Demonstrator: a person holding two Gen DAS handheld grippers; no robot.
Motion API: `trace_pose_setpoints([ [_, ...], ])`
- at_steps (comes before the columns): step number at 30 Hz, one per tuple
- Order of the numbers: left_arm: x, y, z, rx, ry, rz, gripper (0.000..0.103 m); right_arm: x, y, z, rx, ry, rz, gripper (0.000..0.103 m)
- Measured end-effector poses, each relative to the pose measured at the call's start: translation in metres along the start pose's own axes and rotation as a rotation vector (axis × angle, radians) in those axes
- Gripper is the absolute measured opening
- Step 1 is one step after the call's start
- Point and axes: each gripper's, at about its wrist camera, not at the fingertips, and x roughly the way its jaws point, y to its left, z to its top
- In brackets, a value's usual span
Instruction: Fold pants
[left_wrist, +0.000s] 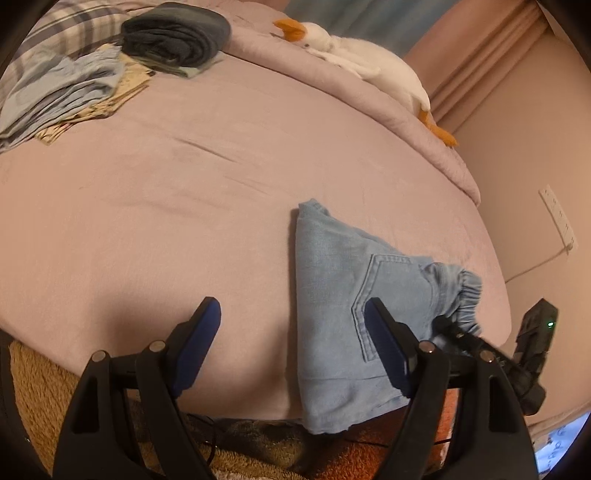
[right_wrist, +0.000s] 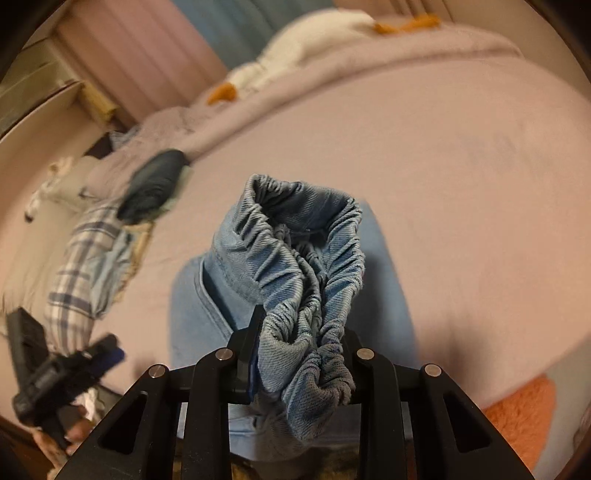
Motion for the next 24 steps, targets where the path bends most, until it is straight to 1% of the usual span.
trace_pose_setpoints([
  [2,0.007,-0.003,0.003,0.019,0.012,0.008,0.076,0.009,-0.004,-0.007,-0.011,0.005,-0.035,0.028],
  [3,0.011,-0.004,0.004,0.022,0.015,0.013,0.075,0.011,-0.008,-0.01,-0.007,0.008,-0.039,0.028],
  [6,0.023,-0.005,0.011,0.033,0.021,0.029,0.07,0.011,-0.017,-0.009,0.034,0.018,0.005,0.028],
  [7,0.027,-0.005,0.014,0.03,0.019,0.039,0.063,0.012,-0.019,-0.008,0.045,0.022,0.018,0.028],
  [9,0.037,-0.004,0.018,0.023,0.028,0.05,0.055,0.01,-0.022,-0.01,0.039,0.019,0.026,0.028],
  [12,0.051,-0.003,0.024,0.007,0.053,0.039,0.045,0.012,-0.019,-0.01,0.035,0.014,0.027,0.028],
  [15,0.062,-0.004,0.025,0.003,0.076,0.026,0.043,0.012,-0.023,-0.011,0.047,0.016,0.041,0.028],
  [20,0.07,-0.009,0.02,0.026,0.094,0.009,0.043,0.011,-0.028,-0.012,0.055,0.016,0.051,0.028],
  [22,0.073,-0.009,0.018,0.038,0.103,0.022,0.043,0.011,-0.03,-0.012,0.058,0.017,0.057,0.028],
  [24,0.077,-0.006,0.013,0.022,0.126,0.022,0.043,0.011,-0.031,-0.012,0.059,0.017,0.059,0.028],
])
